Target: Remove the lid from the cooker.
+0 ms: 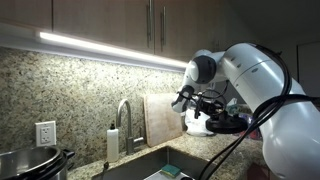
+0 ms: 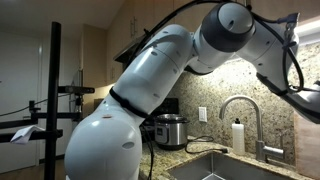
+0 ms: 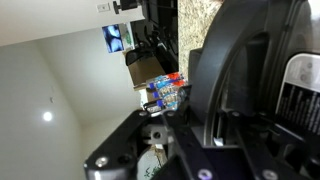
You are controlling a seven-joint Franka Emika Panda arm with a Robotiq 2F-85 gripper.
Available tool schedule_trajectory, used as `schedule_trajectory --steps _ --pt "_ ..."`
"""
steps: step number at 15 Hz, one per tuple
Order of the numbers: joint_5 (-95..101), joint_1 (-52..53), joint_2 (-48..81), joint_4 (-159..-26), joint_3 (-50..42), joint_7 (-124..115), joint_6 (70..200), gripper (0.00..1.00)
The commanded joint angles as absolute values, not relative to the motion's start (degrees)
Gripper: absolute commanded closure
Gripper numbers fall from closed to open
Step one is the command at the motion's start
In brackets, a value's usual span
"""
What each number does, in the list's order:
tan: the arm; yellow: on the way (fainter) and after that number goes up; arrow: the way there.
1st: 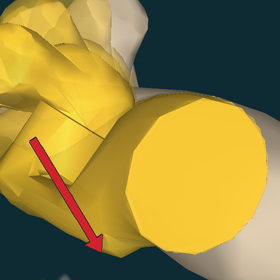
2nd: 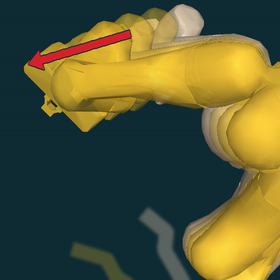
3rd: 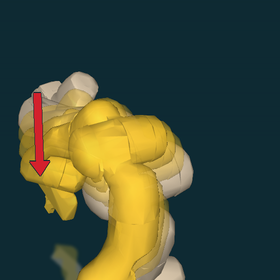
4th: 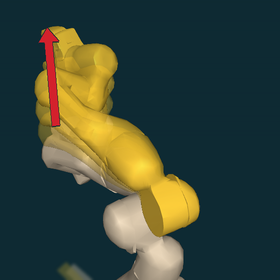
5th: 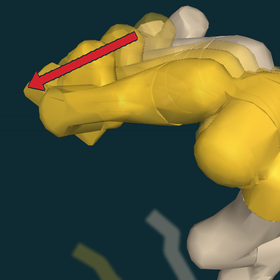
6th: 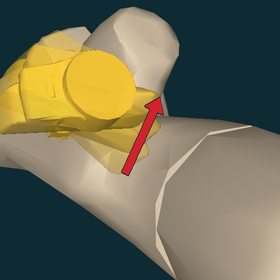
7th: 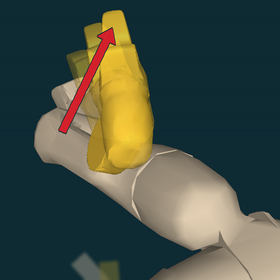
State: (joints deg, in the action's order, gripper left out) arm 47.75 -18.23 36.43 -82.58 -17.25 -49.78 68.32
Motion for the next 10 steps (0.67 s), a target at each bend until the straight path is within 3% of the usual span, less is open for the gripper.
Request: schedule_trajectory --steps 1,4,5,10 --pt "47.27 -18.08 37.55 -81.09 -17.64 -49.54 67.88 0.9" --pt "47.03 -18.07 38.98 -79.38 -17.74 -49.5 67.44 0.9" --pt "47.03 -18.08 39.09 -79.24 -17.75 -49.5 67.41 0.98" --pt "49.72 -18.05 37.76 -84.89 -17.38 -49.54 80.26 0.98"
